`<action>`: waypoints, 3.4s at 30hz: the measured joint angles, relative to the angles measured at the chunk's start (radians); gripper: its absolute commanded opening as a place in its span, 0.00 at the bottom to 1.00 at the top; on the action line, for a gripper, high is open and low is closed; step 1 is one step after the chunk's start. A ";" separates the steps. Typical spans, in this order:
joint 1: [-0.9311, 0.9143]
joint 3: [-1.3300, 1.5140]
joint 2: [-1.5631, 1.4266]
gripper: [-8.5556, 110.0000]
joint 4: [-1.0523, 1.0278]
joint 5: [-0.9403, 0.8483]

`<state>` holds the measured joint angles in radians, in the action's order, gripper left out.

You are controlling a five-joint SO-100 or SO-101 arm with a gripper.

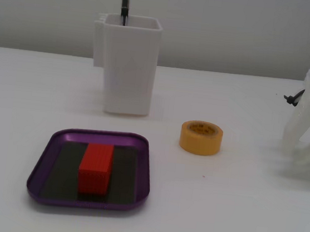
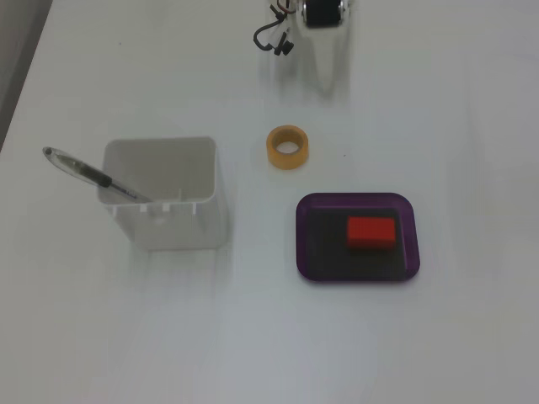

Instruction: Remove the cube from the box.

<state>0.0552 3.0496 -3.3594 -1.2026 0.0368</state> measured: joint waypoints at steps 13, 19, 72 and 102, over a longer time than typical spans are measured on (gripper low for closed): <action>0.000 0.002 0.000 0.09 0.000 0.000; 0.000 0.002 0.000 0.09 0.000 0.000; 0.032 -1.100 1.220 0.23 0.107 0.003; 0.094 -2.140 2.444 0.22 0.117 0.044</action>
<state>0.1488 0.9097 -0.9158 -1.0861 0.0813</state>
